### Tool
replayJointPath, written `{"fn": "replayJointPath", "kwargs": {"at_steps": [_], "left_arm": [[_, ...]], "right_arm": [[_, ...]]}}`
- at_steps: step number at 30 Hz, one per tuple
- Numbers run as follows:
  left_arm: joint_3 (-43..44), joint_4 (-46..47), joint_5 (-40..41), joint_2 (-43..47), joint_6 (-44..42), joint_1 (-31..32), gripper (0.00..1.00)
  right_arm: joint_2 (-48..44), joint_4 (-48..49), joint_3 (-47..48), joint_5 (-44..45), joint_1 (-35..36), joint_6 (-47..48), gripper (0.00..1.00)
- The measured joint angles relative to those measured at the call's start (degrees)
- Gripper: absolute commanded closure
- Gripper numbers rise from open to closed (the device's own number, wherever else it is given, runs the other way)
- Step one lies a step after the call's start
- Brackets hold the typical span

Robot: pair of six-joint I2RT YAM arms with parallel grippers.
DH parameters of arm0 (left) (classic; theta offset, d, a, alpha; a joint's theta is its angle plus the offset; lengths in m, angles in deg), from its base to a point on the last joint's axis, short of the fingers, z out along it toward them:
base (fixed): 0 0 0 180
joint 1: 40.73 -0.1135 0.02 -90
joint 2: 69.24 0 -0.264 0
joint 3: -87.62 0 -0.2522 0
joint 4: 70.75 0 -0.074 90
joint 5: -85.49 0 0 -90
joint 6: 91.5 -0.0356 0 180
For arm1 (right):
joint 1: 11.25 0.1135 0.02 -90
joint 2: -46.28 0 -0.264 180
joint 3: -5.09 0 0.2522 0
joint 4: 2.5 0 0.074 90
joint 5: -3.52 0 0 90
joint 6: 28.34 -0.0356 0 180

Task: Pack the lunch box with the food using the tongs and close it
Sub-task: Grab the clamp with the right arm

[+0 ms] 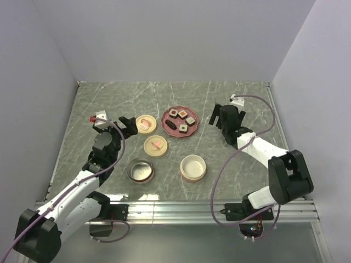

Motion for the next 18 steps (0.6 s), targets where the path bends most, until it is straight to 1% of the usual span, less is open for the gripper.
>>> {"fn": "replayJointPath", "kwargs": {"at_steps": [3,7,18], "left_arm": [[0.0,-0.2,-1.4,0.0,0.0,0.0,0.01],[0.0,-0.2,-2.8,0.3,0.1,0.0,0.01],[-0.5,-1.8,-2.9,4.5,0.2,0.0,0.00]], "right_arm": [[2.5,-4.2,1.1,-0.2,-1.6,-1.0,0.05],[6.5,-10.0,5.0,-0.1,-2.7,-2.9,0.04],[13.5,-15.2,8.1,-0.5,-3.0,-7.6,0.04]]}}
